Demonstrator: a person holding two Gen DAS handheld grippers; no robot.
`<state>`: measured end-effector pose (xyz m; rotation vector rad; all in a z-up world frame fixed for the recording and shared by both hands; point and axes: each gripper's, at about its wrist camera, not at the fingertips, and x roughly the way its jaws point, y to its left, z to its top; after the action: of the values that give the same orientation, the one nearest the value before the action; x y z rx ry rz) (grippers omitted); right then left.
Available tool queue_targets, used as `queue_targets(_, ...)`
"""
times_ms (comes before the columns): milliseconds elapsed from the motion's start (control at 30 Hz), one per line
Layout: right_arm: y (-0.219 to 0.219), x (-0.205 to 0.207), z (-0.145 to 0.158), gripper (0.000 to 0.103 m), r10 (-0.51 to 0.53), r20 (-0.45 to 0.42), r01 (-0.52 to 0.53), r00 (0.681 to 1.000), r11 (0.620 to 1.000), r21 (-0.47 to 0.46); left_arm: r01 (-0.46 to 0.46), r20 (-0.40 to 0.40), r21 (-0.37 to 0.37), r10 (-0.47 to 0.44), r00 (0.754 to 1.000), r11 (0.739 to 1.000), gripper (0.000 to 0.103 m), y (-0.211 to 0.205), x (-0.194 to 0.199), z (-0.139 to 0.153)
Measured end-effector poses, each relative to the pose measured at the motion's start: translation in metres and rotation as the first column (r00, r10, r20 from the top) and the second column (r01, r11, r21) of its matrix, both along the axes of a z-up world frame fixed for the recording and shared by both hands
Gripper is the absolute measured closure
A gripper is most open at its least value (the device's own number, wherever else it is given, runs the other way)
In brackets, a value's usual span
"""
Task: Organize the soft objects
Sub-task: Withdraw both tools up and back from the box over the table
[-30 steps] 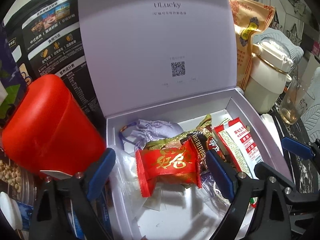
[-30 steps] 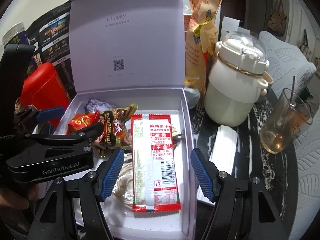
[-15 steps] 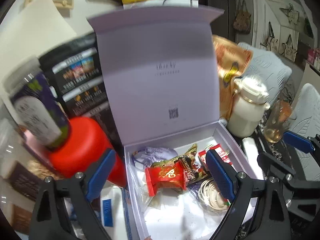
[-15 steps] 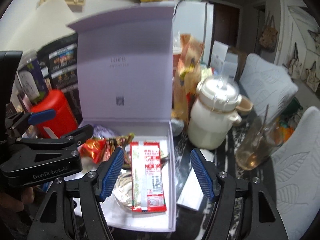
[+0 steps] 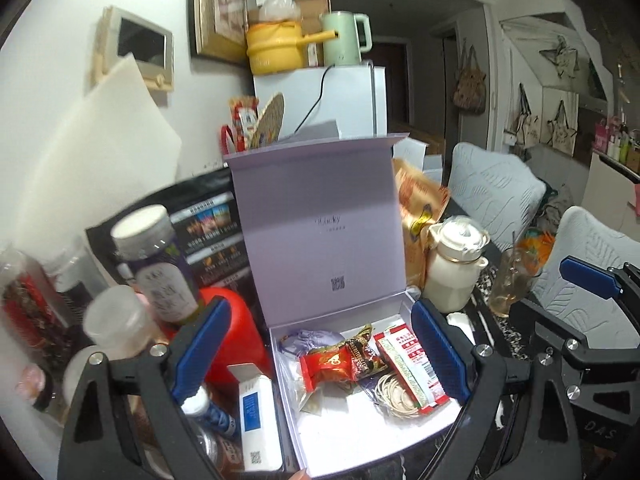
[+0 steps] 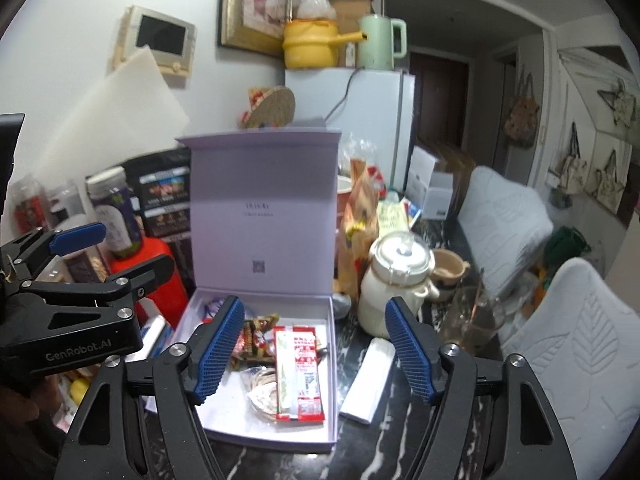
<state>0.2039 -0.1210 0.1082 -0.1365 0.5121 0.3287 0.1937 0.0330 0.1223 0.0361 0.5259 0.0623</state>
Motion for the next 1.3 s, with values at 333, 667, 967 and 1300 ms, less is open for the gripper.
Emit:
queue_targets(333, -0.009, -0.063, 0.028, 0.019, -0.010, 0.108, 0.006, 0.994, 0.999, 0.037, 0.009, 0.103, -0.012, -0.008, 0.995, 1.000, 0.000, 0.003, -0.063, 0.025)
queue_targets(667, -0.020, -0.120, 0.036, 0.011, -0.037, 0.167, 0.025, 0.985, 0.997, 0.070, 0.035, 0.135, 0.000, -0.034, 0.990, 0.999, 0.000, 0.002, -0.110, 0.027)
queue_targets(967, -0.019, -0.153, 0.026, 0.010, -0.057, 0.172, 0.048, 0.984, 0.997, 0.058, 0.052, 0.125, -0.002, -0.051, 0.991, 0.999, 0.000, 0.001, -0.138, 0.015)
queue_targets(1300, -0.023, -0.178, -0.002, 0.010, -0.089, 0.121, 0.082, 0.989, 0.994, 0.067, 0.064, 0.084, -0.017, -0.062, 0.994, 0.998, 0.000, -0.004, -0.160, -0.011)
